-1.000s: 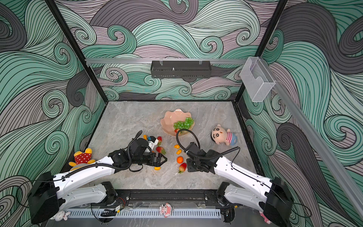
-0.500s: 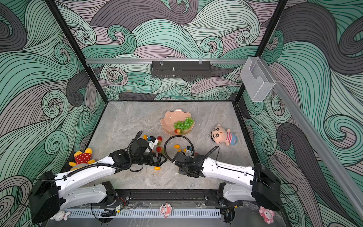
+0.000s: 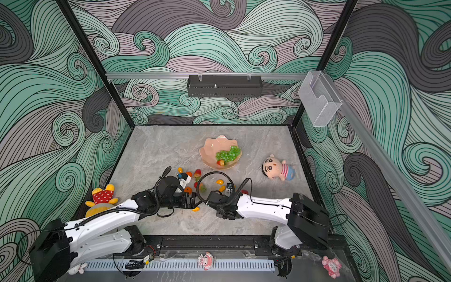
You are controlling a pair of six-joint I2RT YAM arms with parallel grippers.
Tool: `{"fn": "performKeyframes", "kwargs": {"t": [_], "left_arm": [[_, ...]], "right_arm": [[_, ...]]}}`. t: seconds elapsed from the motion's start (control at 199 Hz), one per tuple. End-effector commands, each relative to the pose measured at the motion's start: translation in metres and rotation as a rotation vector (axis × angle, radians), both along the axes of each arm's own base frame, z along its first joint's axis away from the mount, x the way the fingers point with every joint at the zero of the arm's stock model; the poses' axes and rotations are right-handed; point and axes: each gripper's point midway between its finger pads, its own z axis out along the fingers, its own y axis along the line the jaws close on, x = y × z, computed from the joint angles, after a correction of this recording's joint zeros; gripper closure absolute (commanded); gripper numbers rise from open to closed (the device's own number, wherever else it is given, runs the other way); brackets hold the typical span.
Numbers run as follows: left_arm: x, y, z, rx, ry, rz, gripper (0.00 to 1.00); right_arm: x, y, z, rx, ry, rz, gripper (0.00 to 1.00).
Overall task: Arrange fruit in a fruit bowl
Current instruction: Pick up the fruit from the bottom-center of the table.
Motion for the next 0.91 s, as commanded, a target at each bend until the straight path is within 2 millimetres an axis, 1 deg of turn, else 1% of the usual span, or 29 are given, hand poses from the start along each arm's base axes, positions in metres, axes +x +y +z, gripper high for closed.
{"fn": "performKeyframes", "kwargs": {"t": [0.0, 0.101, 0.201, 0.387, 0.639, 0.9], "left_arm": [[0.004, -0.003, 0.008, -0.028, -0.013, 0.002, 0.05], [0.003, -0.004, 0.006, -0.026, -0.002, 0.000, 0.05], [0.003, -0.004, 0.006, -0.031, -0.003, -0.001, 0.05], [0.003, -0.007, 0.004, -0.033, 0.005, -0.010, 0.05], [0.005, -0.013, 0.002, -0.035, 0.018, -0.028, 0.05], [0.004, -0.018, 0.002, -0.038, 0.023, -0.053, 0.05]], "right_arm": [[0.002, 0.004, -0.002, -0.018, 0.001, 0.003, 0.46], [-0.002, -0.002, -0.009, -0.044, 0.020, -0.007, 0.48], [-0.004, -0.006, -0.011, -0.045, 0.028, -0.011, 0.50], [-0.008, -0.005, -0.012, -0.023, 0.041, 0.000, 0.55], [-0.009, -0.007, -0.015, -0.031, 0.046, 0.010, 0.61], [-0.010, -0.006, -0.015, -0.032, 0.049, 0.020, 0.71]]}}
